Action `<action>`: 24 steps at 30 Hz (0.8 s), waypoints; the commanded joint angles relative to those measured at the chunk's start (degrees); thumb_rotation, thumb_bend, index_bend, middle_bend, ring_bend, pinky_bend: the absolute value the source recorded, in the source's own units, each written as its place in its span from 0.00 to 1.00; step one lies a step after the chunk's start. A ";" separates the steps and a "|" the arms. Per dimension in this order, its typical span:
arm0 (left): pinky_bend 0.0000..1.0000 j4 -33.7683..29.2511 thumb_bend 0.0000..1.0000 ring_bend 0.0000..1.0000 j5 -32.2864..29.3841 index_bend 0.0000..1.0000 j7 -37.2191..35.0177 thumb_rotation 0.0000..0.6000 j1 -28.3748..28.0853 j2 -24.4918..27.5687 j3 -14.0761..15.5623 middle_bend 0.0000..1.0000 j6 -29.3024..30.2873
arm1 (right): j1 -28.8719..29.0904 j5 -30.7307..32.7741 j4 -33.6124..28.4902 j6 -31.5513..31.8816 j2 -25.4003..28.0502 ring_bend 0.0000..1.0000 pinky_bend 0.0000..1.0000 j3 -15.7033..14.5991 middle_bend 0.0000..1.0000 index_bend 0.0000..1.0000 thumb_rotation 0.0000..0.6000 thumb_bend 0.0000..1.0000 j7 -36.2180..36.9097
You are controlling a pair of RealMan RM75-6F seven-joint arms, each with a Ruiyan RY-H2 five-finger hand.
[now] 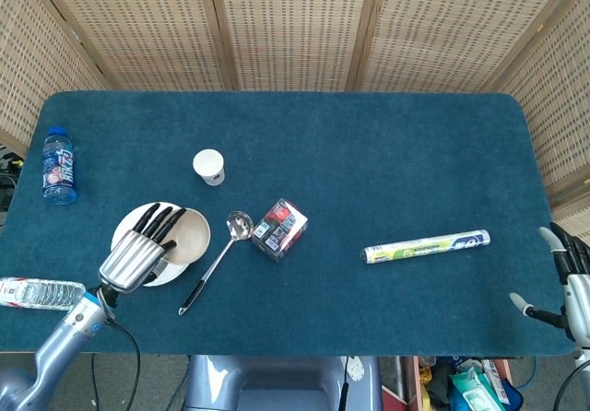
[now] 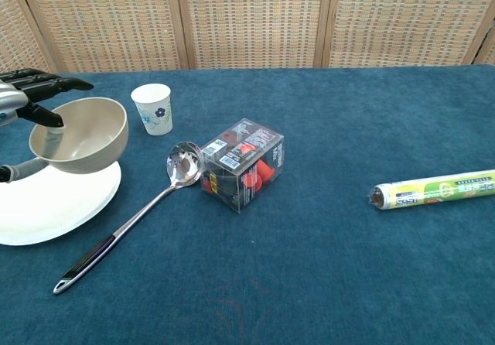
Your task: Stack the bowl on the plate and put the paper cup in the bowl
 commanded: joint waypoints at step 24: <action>0.00 16.19 0.44 0.00 -5.31 0.68 -6.93 1.00 0.96 -6.15 0.80 0.00 -4.75 | 0.14 0.27 -0.18 -0.35 -0.10 0.00 0.00 0.03 0.00 0.01 1.00 0.14 -0.49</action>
